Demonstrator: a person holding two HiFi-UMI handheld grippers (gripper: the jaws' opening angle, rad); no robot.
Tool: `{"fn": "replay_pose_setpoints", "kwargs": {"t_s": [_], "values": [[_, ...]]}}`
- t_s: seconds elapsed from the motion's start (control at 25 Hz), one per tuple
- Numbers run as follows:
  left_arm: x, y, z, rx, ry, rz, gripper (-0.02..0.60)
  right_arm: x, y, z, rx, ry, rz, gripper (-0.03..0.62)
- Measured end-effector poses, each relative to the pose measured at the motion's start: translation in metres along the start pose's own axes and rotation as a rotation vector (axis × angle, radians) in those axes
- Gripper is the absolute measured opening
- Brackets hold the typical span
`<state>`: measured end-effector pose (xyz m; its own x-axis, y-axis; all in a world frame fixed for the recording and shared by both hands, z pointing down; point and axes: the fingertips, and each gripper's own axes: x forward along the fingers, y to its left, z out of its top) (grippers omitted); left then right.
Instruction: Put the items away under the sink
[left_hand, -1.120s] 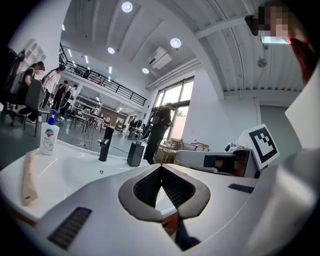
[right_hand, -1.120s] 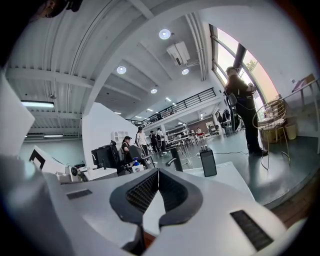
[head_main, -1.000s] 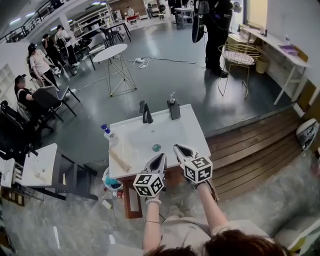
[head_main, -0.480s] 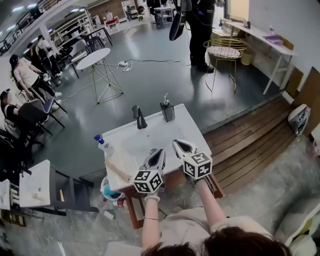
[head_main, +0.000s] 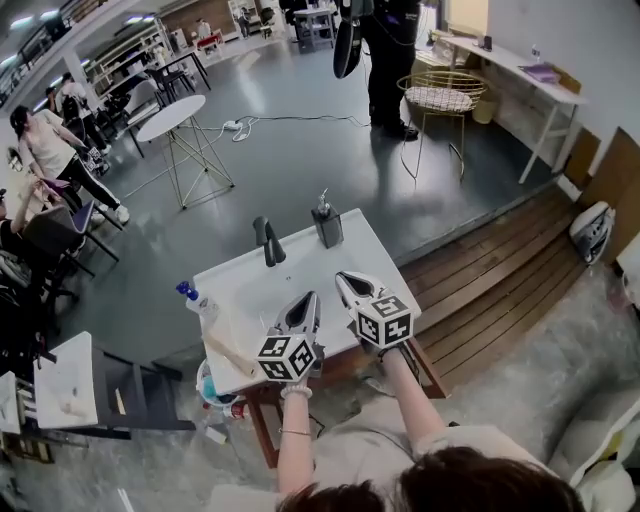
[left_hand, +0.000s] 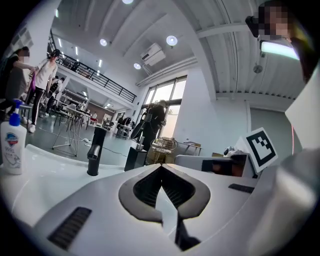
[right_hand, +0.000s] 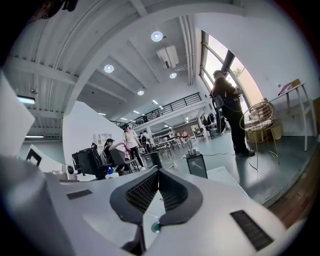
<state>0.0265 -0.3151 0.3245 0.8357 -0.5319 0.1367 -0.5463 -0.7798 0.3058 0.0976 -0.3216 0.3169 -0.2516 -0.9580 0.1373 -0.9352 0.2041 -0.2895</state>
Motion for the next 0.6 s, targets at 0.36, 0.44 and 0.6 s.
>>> {"fn": "replay_pose_setpoints", "kwargs": {"t_s": [0.36,0.44,0.6], "values": [[0.049,0.026,0.010,-0.012,0.010,0.021,0.000,0.056,-0.029,0.007,-0.017,0.054,0.020,0.018],[0.058,0.032,0.010,-0.020,0.013,0.029,0.000,0.065,-0.037,0.010,-0.021,0.061,0.020,0.018],[0.071,0.039,0.010,-0.036,0.013,0.047,0.000,0.077,-0.053,0.009,-0.033,0.090,0.008,0.018]]}}
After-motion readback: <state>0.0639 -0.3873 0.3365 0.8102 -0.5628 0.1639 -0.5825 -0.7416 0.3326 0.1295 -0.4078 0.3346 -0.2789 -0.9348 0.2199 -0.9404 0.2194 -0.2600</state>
